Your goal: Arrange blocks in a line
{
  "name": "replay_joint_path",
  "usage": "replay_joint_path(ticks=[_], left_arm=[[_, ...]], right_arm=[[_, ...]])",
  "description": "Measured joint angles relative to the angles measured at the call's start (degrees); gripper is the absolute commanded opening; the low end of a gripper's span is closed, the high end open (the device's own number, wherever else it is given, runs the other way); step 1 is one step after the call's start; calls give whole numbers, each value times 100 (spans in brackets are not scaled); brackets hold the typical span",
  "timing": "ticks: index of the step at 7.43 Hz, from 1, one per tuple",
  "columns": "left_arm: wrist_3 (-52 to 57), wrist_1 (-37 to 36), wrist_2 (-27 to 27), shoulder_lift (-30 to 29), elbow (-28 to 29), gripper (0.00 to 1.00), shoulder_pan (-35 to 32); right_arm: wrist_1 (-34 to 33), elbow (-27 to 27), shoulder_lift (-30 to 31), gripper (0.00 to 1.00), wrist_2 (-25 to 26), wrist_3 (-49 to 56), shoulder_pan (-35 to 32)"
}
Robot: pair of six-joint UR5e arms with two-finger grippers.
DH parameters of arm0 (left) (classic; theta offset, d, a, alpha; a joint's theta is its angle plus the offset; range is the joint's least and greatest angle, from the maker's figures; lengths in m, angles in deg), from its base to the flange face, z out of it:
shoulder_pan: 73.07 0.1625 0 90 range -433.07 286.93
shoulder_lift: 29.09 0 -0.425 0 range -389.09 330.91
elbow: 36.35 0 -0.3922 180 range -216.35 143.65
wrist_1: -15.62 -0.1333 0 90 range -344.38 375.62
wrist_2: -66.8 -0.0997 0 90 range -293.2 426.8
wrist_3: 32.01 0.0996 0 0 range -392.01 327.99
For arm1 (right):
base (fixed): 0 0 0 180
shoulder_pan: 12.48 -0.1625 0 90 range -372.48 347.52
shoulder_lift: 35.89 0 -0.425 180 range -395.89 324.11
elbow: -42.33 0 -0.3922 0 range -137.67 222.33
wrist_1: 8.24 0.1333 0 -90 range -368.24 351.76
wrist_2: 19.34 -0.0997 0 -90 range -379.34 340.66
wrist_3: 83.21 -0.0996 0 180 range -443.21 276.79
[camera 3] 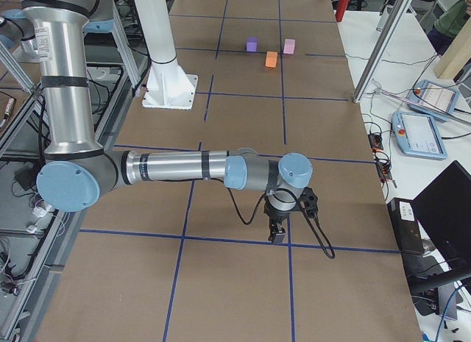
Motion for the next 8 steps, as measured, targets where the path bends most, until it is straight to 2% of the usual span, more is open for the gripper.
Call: replay_joint_path(ticks=[3, 6, 8], left_arm=[[-555, 526, 30, -189, -57, 100, 366], [-1903, 594, 7, -986, -141, 100, 1456], [-2832, 700, 5, -1482, -146, 100, 1957]], right_arm=[[0, 0, 0, 100, 0, 0, 0], [0, 0, 0, 100, 0, 0, 0], [0, 0, 0, 100, 0, 0, 0]])
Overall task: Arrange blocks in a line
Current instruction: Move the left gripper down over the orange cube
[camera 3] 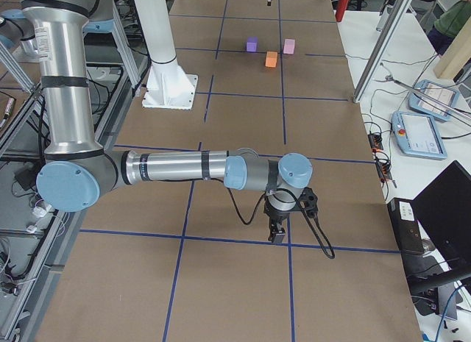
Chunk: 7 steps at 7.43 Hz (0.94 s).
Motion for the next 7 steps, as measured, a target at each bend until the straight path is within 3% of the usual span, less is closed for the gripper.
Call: replay_joint_path(ticks=[2, 4, 7], left_arm=[[-1004, 338, -84, -420, 105, 100, 540], [-1768, 466, -531, -1069, 407, 100, 1161], [-2025, 444, -1205, -1538, 652, 100, 1703]], right_arm=[[0, 0, 0, 100, 0, 0, 0], [0, 0, 0, 100, 0, 0, 0], [0, 0, 0, 100, 0, 0, 0]])
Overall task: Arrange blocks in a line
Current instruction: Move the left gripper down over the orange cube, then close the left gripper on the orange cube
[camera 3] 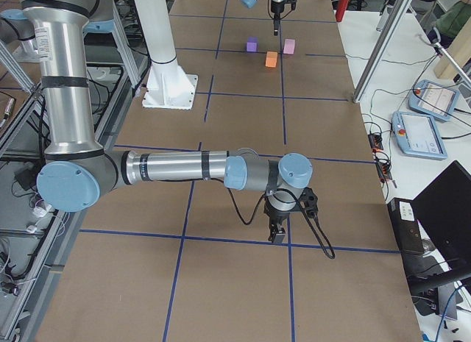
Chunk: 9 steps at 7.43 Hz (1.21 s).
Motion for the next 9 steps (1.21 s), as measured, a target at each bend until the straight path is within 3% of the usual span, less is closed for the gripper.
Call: replay_joint_path(ticks=[3, 9], left_arm=[[-316, 3, -379, -447, 357, 100, 556], [-749, 37, -99, -922, 1055, 100, 711]], right_arm=[[0, 0, 0, 100, 0, 0, 0], [0, 0, 0, 100, 0, 0, 0]])
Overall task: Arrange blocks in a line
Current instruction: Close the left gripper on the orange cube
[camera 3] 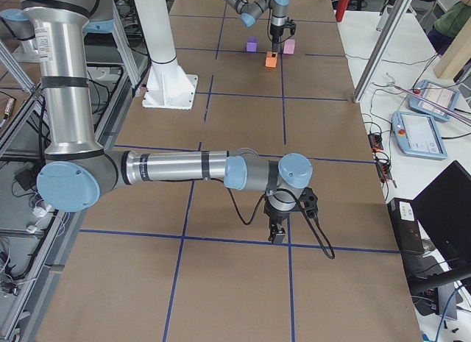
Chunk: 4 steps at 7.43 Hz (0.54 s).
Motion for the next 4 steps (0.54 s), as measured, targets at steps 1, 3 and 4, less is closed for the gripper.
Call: replay_joint_path(ticks=[1, 3, 4], left_arm=[[-2, 11, 60, -24, 74, 100, 40], [6, 25, 149, -50, 165, 100, 83], [12, 27, 157, -61, 229, 100, 109]], right_arm=[[0, 0, 0, 100, 0, 0, 0], [0, 0, 0, 100, 0, 0, 0], [0, 0, 0, 100, 0, 0, 0]])
